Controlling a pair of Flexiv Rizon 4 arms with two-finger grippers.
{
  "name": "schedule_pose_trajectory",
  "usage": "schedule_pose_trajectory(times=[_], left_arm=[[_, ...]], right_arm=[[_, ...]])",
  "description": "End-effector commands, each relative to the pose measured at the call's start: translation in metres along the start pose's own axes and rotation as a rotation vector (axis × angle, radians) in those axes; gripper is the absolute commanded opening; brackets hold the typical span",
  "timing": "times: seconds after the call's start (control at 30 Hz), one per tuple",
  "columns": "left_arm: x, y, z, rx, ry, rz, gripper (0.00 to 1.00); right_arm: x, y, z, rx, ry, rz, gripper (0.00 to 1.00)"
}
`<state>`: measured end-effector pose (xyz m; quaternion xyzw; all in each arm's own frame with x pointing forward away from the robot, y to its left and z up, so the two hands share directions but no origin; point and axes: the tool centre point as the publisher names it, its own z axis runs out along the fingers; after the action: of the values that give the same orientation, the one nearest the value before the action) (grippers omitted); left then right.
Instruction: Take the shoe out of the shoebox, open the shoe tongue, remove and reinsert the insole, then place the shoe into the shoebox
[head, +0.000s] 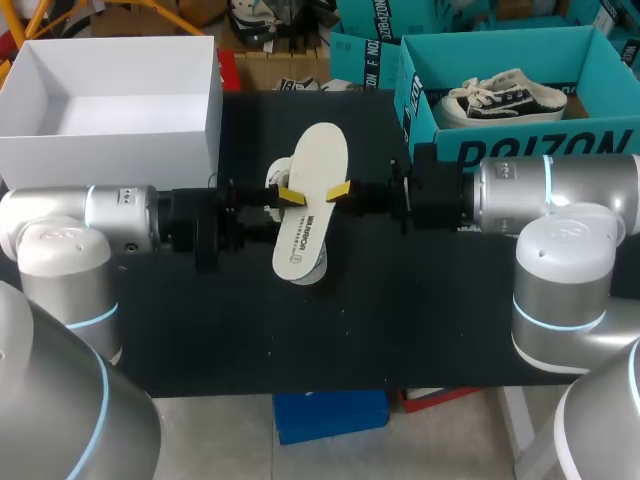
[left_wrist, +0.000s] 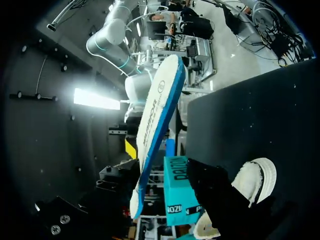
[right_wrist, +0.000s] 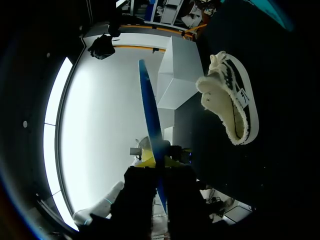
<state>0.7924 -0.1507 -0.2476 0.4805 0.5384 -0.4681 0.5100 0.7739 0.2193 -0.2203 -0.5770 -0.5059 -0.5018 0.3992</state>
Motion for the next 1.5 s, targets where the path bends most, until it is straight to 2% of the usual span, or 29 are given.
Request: schedule_pose_trajectory(times=[0.03, 0.23, 0.4, 0.57, 0.93, 0.97, 1.0, 1.03, 1.13, 1.23, 1.3, 1.37, 1.5], left_arm=[[-0.005, 0.003, -0.013, -0.043, 0.043, 0.004, 1.0], [-0.008, 0.021, -0.035, -0.163, 0.1, -0.011, 1.0], [-0.01, 0.032, -0.043, -0.214, 0.146, 0.045, 1.0], [-0.015, 0.035, -0.044, -0.204, 0.109, 0.066, 1.0], [-0.022, 0.04, -0.025, -0.153, -0.038, 0.136, 1.0], [-0.024, 0.039, -0.024, -0.143, -0.054, 0.146, 0.98], [-0.025, 0.039, -0.022, -0.139, -0.071, 0.148, 0.87], [-0.026, 0.039, -0.02, -0.138, -0.083, 0.141, 0.83], [-0.026, 0.039, -0.014, -0.14, -0.086, 0.134, 0.82], [-0.028, 0.036, -0.01, -0.145, -0.101, 0.137, 0.67], [-0.031, 0.034, -0.008, -0.149, -0.117, 0.135, 0.64], [-0.033, 0.033, -0.006, -0.148, -0.12, 0.135, 0.57], [-0.034, 0.032, -0.004, -0.146, -0.127, 0.135, 0.55]], right_arm=[[0.0, 0.0, 0.002, -0.003, -0.001, 0.001, 0.0], [0.0, 0.0, 0.002, -0.003, -0.001, 0.001, 0.0], [0.0, 0.0, 0.002, -0.003, -0.001, 0.001, 0.0], [0.0, 0.0, 0.002, -0.003, -0.001, 0.001, 0.0], [0.0, 0.0, 0.002, -0.003, -0.001, 0.001, 0.0], [0.0, 0.0, 0.002, -0.003, -0.001, 0.001, 0.0], [0.0, 0.0, 0.002, -0.003, -0.001, 0.001, 0.0], [0.0, 0.0, 0.002, -0.003, -0.001, 0.001, 0.0], [0.0, 0.0, 0.002, -0.003, -0.001, 0.001, 0.0], [0.0, 0.0, 0.002, -0.003, -0.001, 0.001, 0.0], [0.0, 0.0, 0.002, -0.003, -0.001, 0.001, 0.0], [0.0, 0.0, 0.002, -0.003, -0.001, 0.001, 0.0], [0.0, 0.0, 0.002, -0.003, -0.001, 0.001, 0.0]])
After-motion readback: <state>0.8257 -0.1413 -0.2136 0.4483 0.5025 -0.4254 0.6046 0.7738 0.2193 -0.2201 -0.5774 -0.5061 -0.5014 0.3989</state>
